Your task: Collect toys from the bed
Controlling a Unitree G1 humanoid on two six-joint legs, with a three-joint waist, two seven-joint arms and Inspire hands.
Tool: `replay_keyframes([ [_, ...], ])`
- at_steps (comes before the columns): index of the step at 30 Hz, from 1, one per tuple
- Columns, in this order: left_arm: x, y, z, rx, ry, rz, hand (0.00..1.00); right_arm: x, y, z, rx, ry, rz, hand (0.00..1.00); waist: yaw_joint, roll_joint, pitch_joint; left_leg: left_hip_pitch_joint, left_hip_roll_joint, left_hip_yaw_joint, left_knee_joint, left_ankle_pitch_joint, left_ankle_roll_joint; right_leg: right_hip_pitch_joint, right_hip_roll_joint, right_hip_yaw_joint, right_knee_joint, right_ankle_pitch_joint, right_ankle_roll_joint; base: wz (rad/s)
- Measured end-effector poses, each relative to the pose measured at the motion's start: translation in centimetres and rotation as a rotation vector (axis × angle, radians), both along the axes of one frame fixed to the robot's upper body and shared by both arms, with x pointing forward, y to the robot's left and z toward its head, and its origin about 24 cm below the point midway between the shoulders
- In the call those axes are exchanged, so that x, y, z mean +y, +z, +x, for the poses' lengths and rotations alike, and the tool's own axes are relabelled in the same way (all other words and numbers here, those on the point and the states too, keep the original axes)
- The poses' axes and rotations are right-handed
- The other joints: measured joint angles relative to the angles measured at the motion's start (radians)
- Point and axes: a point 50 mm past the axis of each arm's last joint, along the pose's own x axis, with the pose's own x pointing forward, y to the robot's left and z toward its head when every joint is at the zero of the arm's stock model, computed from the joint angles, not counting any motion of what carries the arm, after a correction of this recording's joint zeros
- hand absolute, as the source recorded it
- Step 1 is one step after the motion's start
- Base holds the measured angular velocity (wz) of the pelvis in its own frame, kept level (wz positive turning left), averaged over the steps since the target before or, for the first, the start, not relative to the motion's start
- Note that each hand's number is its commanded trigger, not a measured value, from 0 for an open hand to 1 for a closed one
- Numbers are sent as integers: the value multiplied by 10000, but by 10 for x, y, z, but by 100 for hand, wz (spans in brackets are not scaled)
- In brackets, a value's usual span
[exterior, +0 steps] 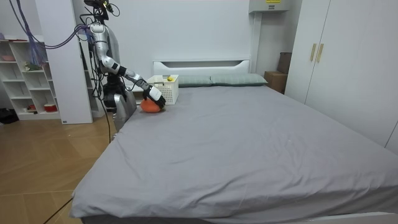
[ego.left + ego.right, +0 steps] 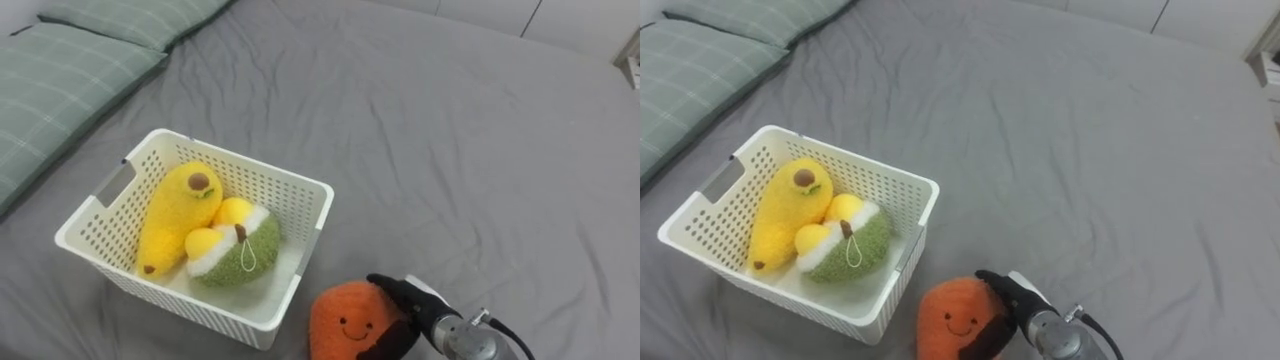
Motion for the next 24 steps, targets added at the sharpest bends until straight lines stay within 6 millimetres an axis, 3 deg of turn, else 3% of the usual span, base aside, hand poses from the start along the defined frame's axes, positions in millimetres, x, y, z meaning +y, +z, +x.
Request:
replay_keyframes([
  [12,-3,0,4,-18,-119,154,0,0,1,5,-296,-206,-238,100,43,172,75,-110,2,-42,47,-2,-3,-69,5,-26,0,1,-1,1],
  [24,-4,0,5,-41,-89,175,0,-5,2,7,-585,-1141,-105,100,200,143,-4,-221,-10,-62,41,4,-2,-173,-7,-55,7,1,-1,1],
])
